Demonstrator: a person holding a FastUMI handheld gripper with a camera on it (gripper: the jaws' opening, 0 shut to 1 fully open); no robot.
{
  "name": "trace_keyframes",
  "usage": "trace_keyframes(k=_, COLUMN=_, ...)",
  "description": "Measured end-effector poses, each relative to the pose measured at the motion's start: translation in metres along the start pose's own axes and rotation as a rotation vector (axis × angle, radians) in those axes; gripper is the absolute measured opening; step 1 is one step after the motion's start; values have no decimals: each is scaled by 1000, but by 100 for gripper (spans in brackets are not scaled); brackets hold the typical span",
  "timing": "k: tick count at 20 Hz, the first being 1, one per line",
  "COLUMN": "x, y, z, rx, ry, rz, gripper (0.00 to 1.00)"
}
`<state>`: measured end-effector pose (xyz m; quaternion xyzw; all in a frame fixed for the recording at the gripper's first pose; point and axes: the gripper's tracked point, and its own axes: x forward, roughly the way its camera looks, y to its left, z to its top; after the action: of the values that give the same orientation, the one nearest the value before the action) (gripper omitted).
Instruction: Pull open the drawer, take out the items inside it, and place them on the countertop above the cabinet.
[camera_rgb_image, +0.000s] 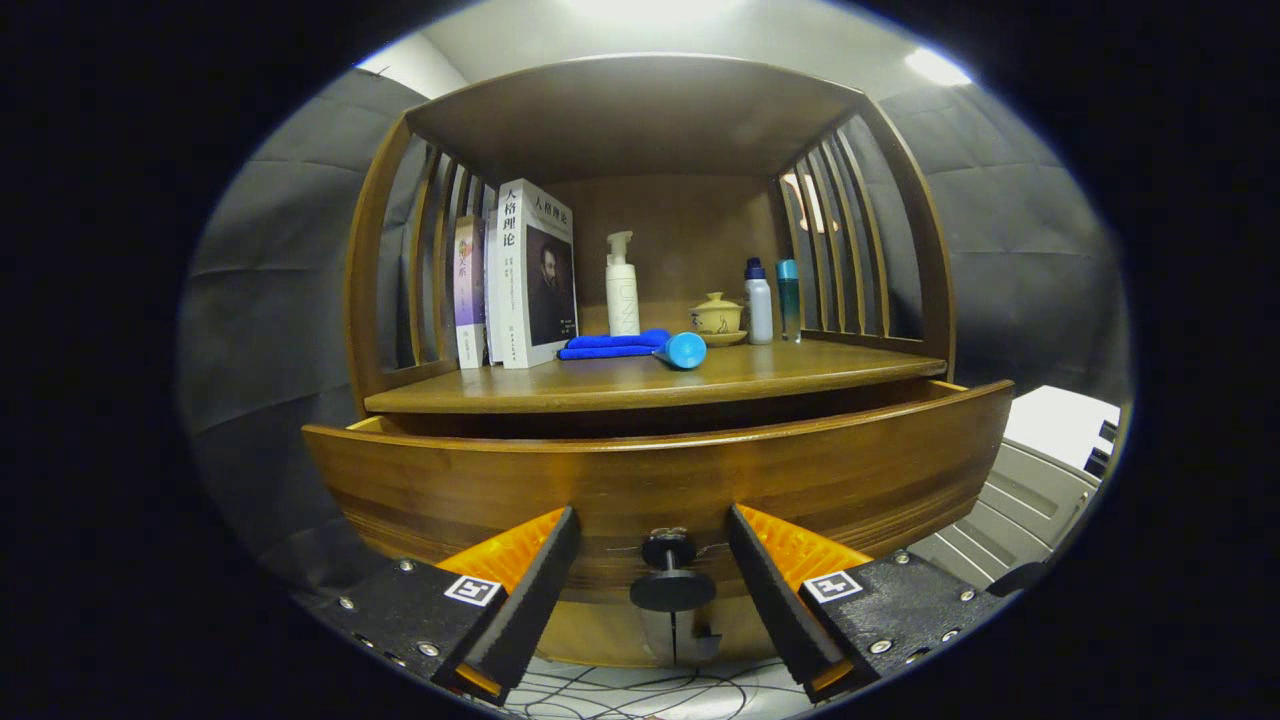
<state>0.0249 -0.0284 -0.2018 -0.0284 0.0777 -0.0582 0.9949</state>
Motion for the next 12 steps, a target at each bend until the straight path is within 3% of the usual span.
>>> trace_keyframes(k=12, x=60, y=-1, z=7, rx=-40, ry=-5, rz=7, gripper=94)
